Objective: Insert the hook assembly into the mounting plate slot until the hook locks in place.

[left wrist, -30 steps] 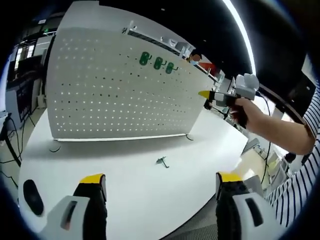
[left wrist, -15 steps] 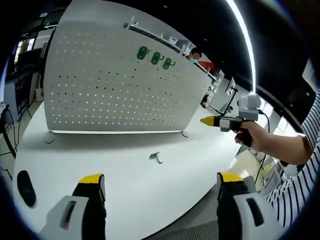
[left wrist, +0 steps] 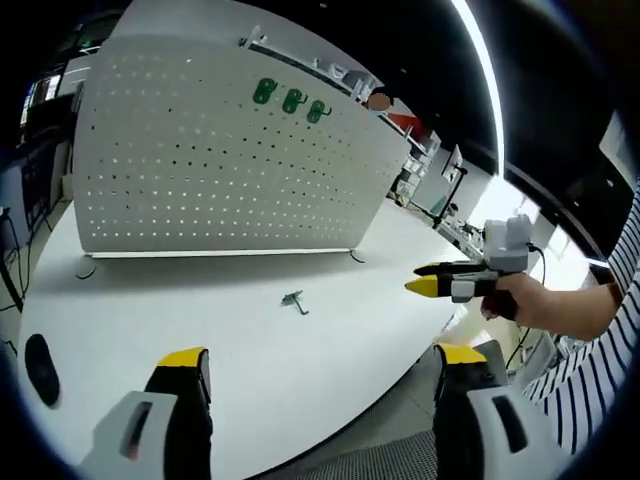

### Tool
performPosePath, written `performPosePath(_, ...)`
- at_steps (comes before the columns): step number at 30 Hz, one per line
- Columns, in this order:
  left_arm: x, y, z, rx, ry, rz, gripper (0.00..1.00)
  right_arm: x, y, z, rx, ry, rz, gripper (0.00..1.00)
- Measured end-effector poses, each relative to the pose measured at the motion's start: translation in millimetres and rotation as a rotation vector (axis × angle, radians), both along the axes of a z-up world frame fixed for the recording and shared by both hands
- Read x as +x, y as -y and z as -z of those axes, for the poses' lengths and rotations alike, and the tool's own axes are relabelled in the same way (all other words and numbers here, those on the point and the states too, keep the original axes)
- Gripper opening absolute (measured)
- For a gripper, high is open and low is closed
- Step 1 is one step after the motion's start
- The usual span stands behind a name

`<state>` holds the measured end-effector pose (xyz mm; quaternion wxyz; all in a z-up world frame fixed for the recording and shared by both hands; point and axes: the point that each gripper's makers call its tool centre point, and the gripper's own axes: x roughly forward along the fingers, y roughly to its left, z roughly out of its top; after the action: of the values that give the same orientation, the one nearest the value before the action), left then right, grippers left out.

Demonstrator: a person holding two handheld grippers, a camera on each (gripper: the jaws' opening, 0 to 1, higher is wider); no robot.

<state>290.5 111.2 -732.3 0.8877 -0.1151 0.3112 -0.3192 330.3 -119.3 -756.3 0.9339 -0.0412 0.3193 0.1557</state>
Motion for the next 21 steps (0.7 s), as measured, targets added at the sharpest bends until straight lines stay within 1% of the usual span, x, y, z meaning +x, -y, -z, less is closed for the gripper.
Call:
performPosePath(1,-0.8,-0.2,0.7,0.006,0.002,0.002,0.95,-3.9,-1.9,0.3,0.018,-0.001,0.002,0.45)
performPosePath(2,-1.7,-0.4,1.5,0.011,0.004,0.004,0.94,-7.8,-7.1,-2.4,0.069,0.009,0.011,0.46)
performPosePath(3,-2.3,-0.2,2.0,0.013,0.002,0.007,0.94,-9.8,-7.3,-4.2,0.076,0.02,0.013,0.47)
performPosePath(5,-5.6,1.7,4.4,0.02,-0.011,0.021,0.94,-16.6,-8.4,-4.7,0.071,0.023,0.01,0.48)
performPosePath(9,-11.7,6.9,10.0,0.065,-0.014,0.066,0.95,-28.4,-11.7,3.0,0.095,-0.004,0.021,0.52)
performPosePath(10,-12.3,8.1,10.6,0.065,-0.015,0.071,0.95,-31.7,-12.3,4.5,0.102,-0.012,0.024,0.52)
performPosePath(11,-12.7,9.3,10.5,0.061,-0.015,0.075,0.95,-36.3,-15.2,4.7,0.125,-0.012,0.03,0.53)
performPosePath(13,-13.4,11.9,10.3,0.048,-0.019,0.083,0.95,-41.9,-17.9,5.3,0.133,-0.01,0.025,0.53)
performPosePath(16,-14.3,14.2,13.4,0.067,-0.022,0.103,0.94,-49.5,-19.8,9.0,0.131,-0.02,0.018,0.55)
performPosePath(17,-13.9,14.6,14.6,0.073,-0.023,0.109,0.94,-53.3,-20.6,12.5,0.144,-0.042,0.023,0.56)
performPosePath(19,-12.4,15.4,16.7,0.078,-0.026,0.116,0.94,-57.2,-20.7,16.1,0.149,-0.054,0.024,0.57)
performPosePath(21,-10.6,16.8,19.6,0.08,-0.039,0.123,0.95,-60.8,-20.8,17.5,0.145,-0.059,0.022,0.57)
